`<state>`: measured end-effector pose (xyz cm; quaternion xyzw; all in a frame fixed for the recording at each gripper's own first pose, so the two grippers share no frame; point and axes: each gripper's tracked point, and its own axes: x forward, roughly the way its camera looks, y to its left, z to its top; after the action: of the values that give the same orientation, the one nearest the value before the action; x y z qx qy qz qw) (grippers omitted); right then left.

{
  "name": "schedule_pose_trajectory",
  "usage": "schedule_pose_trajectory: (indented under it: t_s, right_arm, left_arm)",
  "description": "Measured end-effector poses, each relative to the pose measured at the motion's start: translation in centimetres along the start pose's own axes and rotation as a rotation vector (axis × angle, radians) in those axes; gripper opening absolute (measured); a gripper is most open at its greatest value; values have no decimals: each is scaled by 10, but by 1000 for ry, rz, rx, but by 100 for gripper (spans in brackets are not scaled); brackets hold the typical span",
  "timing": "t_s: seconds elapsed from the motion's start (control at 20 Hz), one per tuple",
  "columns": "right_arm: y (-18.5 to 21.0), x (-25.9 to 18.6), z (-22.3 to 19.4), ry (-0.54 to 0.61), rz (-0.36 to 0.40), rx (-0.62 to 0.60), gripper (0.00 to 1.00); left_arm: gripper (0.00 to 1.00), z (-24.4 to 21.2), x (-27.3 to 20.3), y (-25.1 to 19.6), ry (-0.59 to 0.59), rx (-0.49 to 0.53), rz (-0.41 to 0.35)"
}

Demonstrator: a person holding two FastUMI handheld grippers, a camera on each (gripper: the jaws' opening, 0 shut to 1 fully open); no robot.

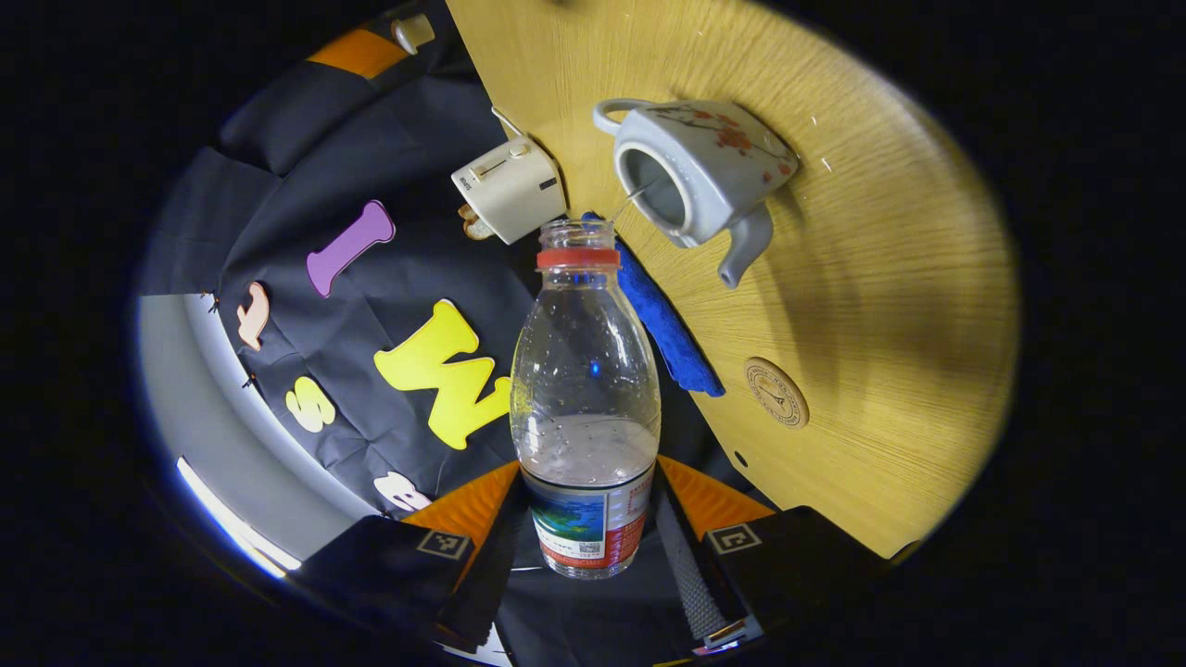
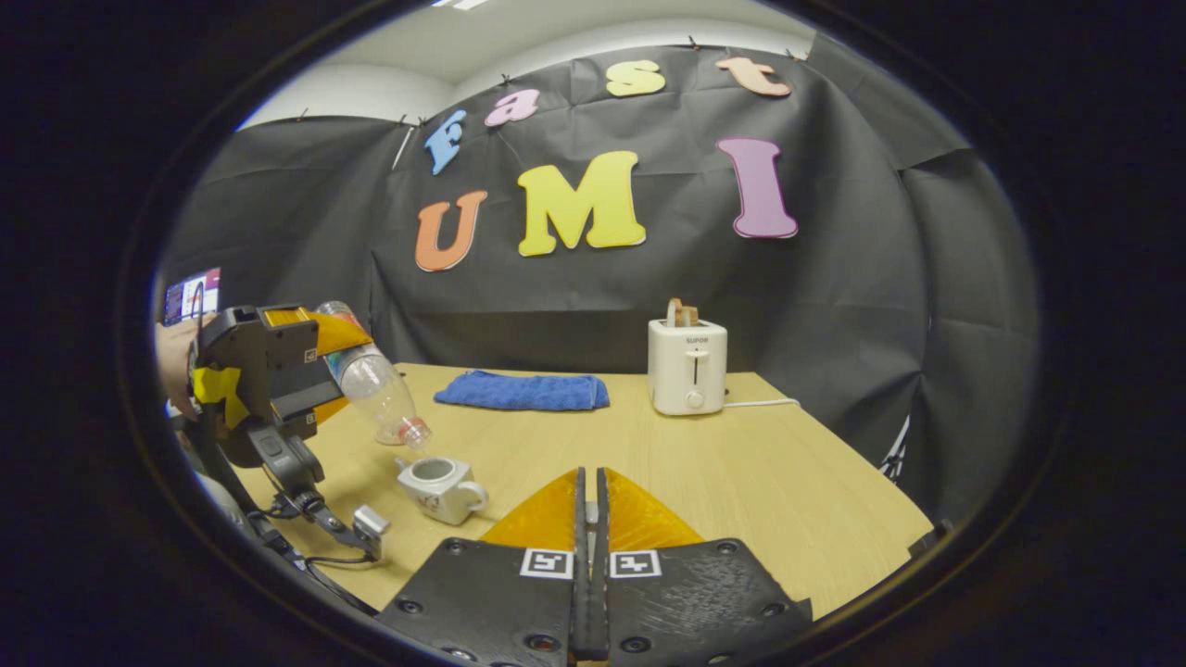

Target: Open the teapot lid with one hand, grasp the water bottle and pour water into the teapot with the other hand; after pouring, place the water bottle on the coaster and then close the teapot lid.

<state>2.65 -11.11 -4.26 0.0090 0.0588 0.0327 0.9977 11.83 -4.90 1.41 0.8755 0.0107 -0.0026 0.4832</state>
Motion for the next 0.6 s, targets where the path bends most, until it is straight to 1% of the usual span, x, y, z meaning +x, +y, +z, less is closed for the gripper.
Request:
schedule_pose_trajectory:
  t_s: [0.2,0.35,0.5,0.55,0.6]
  right_arm:
    - [0,-1,0,-2,0,2,0]
    - [-1,-1,0,-2,-2,1,0]
    - [0,-2,2,-1,-2,13,0]
    - [0,-3,3,-3,-5,13,0]
    - [-1,-3,6,-6,-7,14,0]
  left_arm:
    - [77,0,-1,-3,11,-19,-10]
    - [77,0,1,-4,3,-47,0]
    - [77,2,1,-9,-5,-119,-6]
    - [77,2,2,-10,-9,-162,-5]
    - [77,1,4,-17,-4,-232,-23]
